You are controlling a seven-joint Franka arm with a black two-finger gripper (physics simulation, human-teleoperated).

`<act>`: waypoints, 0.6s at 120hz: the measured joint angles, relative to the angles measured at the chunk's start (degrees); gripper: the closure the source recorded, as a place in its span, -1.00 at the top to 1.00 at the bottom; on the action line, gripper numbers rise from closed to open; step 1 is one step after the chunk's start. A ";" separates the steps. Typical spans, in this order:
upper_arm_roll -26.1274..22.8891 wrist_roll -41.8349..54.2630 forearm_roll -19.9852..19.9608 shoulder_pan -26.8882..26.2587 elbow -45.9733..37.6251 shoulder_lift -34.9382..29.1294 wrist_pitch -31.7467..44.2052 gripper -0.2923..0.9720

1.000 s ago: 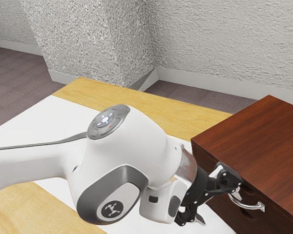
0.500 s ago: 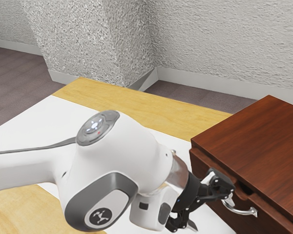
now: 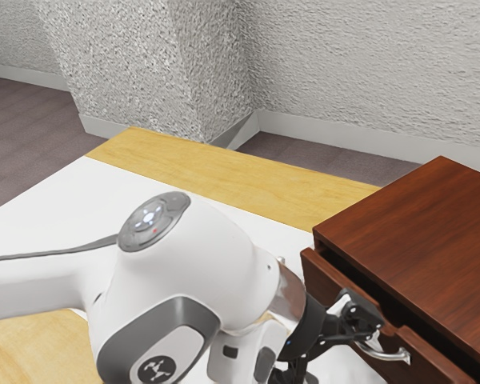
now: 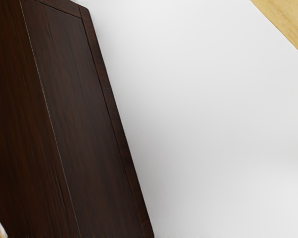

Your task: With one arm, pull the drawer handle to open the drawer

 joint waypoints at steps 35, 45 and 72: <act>0.07 -0.27 -0.04 -0.01 -1.54 -2.23 -0.20 0.52; 0.06 -0.34 0.02 -0.01 -2.14 -2.87 -0.24 0.52; 0.04 -0.60 -0.05 0.00 -4.17 -5.12 -0.29 0.52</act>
